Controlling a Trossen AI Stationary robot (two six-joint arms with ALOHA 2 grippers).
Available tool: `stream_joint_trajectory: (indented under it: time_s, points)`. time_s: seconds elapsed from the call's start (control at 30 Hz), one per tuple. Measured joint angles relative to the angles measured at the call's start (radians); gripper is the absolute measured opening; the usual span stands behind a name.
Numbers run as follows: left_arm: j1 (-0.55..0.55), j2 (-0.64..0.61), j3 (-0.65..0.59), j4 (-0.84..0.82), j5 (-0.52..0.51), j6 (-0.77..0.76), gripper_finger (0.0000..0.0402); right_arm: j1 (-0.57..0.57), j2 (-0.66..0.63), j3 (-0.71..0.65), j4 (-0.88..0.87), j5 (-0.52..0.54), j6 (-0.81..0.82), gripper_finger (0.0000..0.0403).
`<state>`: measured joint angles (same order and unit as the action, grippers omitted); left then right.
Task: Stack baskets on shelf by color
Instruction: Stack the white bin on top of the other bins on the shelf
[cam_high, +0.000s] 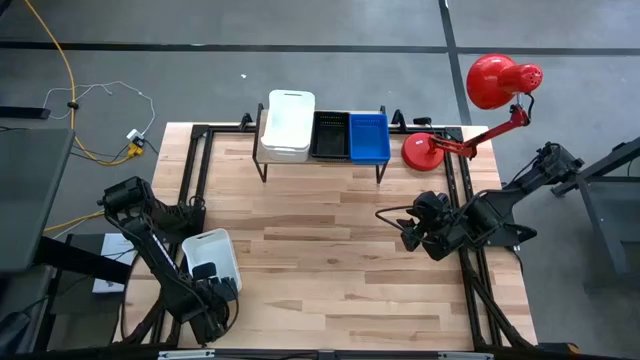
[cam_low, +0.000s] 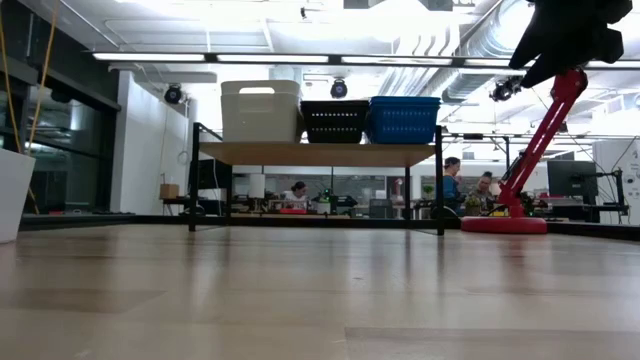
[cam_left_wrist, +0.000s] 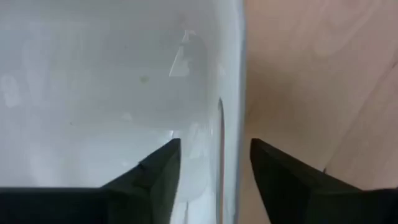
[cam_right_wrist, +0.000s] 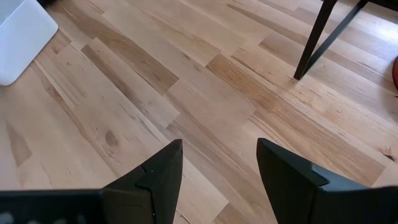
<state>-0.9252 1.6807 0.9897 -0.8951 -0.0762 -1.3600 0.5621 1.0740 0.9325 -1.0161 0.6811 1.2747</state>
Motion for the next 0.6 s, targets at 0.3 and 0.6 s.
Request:
stream_joint_trajectory:
  time_s: [0.3,0.6]
  points:
    - [0.046,-0.051,0.008,-0.003,-0.021,0.183,0.0014,0.0,0.0,0.0,0.0,0.0,0.0,0.0192]
    - [0.21,-0.291,0.184,-0.095,-0.046,0.74,0.0001,0.0,0.0,0.0,0.0,0.0,0.0,0.0192]
